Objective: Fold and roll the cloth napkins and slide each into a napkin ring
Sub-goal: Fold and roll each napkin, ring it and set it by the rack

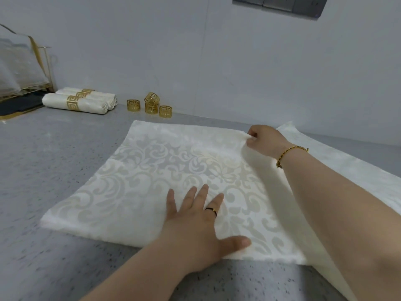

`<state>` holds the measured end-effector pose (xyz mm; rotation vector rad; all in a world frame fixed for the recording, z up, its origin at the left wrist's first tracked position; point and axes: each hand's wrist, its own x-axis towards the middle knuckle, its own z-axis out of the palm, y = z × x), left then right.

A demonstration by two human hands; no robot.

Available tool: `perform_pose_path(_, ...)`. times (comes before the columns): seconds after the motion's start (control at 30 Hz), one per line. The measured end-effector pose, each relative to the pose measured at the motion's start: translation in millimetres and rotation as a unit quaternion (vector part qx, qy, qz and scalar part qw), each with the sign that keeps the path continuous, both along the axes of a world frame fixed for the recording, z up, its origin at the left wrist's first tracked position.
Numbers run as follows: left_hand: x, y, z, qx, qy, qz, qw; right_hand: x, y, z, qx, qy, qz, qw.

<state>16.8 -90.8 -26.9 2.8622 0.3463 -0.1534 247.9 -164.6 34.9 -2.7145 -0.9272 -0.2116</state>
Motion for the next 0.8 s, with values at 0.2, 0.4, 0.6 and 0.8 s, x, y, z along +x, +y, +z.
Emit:
perform_pose_path(0.2,-9.2,16.6,14.9,0.033,-0.197,0.074,0.977,-51.9,-37.3,22.0,0.035,-0.054,0.054,0.997)
perform_pose_path(0.4,-43.0,62.4,24.9,0.142,-0.437,0.077,0.885,-103.2,-84.4,7.1,0.019,-0.229,0.147,0.962)
perform_pose_path(0.6,-66.9,101.6,5.9,0.254,-0.289,0.078,0.920,-142.0,-109.3,-35.6,0.029,-0.228,0.199,0.953)
perform_pose_path(0.8,-78.3,96.7,-0.9,0.138,-0.216,0.029,0.966,-161.6,-115.4,-51.9,0.001,-0.194,0.203,0.960)
